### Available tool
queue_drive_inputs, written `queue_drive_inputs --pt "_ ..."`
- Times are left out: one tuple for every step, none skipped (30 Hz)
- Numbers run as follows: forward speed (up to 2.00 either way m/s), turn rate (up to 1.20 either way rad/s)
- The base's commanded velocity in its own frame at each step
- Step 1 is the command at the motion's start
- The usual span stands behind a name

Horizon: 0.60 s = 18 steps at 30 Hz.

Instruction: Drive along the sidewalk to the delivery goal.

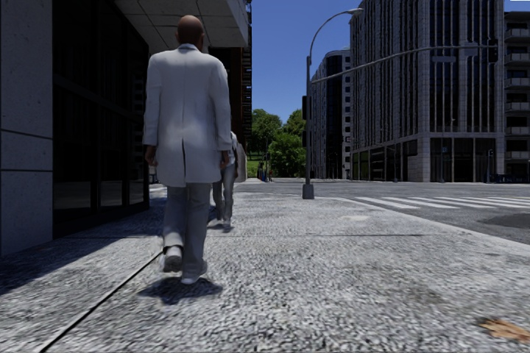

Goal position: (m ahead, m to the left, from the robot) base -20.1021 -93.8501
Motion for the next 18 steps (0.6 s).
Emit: queue_drive_inputs --pt "1.15 -1.2" --pt "1.15 -1.2" --pt "1.15 -1.2" --pt "1.14 -1.07" --pt "1.14 -0.82" --pt "1.14 -0.63" --pt "1.14 -0.11" --pt "1.14 -0.01" --pt "1.14 0.0" --pt "1.14 0.0" --pt "1.14 0.0" --pt "1.14 0.0" --pt "1.14 0.0" --pt "1.14 0.0" --pt "1.14 0.0" --pt "1.14 0.0" --pt "1.14 0.0" --pt "1.14 0.0"
